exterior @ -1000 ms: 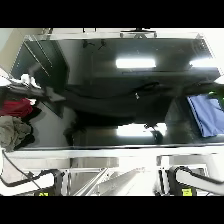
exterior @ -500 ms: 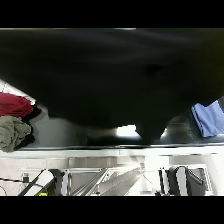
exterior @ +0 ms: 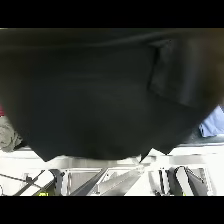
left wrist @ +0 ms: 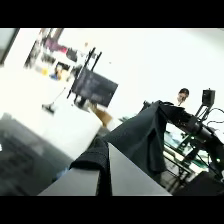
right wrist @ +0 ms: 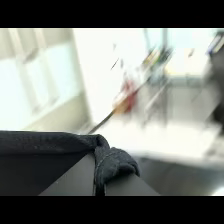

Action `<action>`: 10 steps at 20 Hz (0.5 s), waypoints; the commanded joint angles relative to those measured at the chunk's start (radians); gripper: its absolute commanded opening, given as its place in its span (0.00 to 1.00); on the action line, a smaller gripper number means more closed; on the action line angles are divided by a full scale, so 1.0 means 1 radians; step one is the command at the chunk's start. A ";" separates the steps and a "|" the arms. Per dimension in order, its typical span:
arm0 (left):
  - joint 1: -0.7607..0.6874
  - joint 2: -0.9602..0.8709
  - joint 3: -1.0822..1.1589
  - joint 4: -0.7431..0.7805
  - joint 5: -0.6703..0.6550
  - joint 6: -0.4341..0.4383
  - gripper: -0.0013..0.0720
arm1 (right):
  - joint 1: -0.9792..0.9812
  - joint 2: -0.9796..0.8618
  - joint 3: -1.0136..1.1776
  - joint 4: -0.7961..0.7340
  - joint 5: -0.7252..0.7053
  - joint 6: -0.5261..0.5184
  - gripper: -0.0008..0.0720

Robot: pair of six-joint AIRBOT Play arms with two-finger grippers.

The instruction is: Fold the shirts.

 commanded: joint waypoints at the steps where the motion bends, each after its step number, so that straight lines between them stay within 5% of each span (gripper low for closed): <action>1: -0.212 -0.177 -0.023 0.297 0.179 0.050 0.05 | 0.183 -0.208 -0.104 -0.135 -0.028 -0.014 0.04; 6: -0.362 -0.565 0.151 0.553 0.342 0.048 0.04 | 0.328 -0.611 -0.183 -0.150 -0.270 -0.095 0.04; 10: -0.391 -0.835 0.339 0.575 0.370 0.014 0.04 | 0.343 -0.885 -0.180 0.110 -0.286 -0.236 0.04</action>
